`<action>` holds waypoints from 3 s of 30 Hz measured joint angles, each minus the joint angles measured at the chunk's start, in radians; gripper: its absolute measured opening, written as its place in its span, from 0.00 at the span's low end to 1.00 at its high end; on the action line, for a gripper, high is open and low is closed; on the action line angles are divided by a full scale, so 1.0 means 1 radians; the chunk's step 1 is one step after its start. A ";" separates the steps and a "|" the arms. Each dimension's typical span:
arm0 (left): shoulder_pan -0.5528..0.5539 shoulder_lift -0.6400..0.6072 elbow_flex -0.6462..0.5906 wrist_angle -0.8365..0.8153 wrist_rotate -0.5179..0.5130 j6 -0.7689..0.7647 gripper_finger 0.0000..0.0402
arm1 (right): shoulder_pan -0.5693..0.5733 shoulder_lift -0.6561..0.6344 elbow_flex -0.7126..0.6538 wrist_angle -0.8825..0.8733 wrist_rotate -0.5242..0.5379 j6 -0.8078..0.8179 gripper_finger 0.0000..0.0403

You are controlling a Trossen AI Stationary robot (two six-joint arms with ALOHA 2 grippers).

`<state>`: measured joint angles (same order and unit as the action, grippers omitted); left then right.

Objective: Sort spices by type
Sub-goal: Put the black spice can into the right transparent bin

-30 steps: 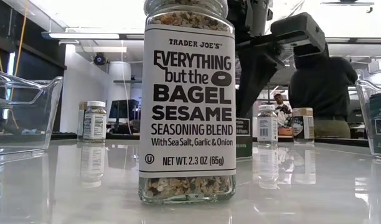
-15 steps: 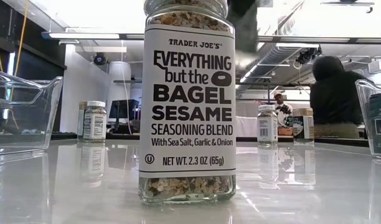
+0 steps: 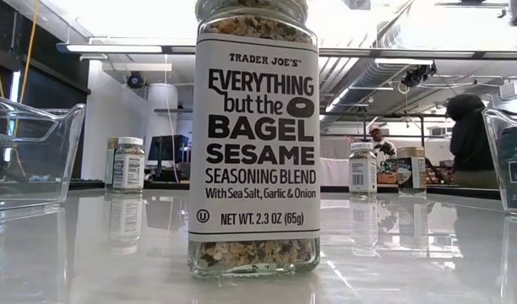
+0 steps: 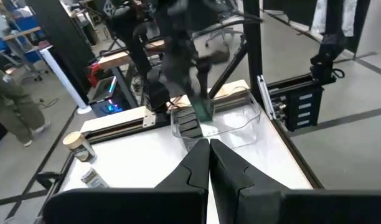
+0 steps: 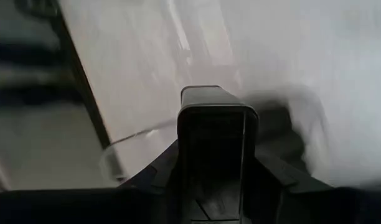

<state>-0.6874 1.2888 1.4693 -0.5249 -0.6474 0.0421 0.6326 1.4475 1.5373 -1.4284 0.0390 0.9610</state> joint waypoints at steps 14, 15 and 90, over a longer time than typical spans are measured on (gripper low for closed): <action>0.075 0.000 0.000 0.004 0.088 0.014 0.00 | 0.341 -0.131 -0.363 0.086 -0.093 1.081 0.32; 0.079 0.000 0.000 0.002 0.089 0.015 0.00 | 0.346 -0.131 -0.385 0.110 -0.093 1.110 0.32; 0.113 -0.001 0.000 -0.063 0.086 -0.038 0.00 | 0.254 -0.151 -0.551 0.238 -0.058 1.125 0.06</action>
<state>-0.5743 1.2881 1.4696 -0.5877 -0.5610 0.0036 0.8861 1.2964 0.9861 -1.1908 -0.0193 2.0860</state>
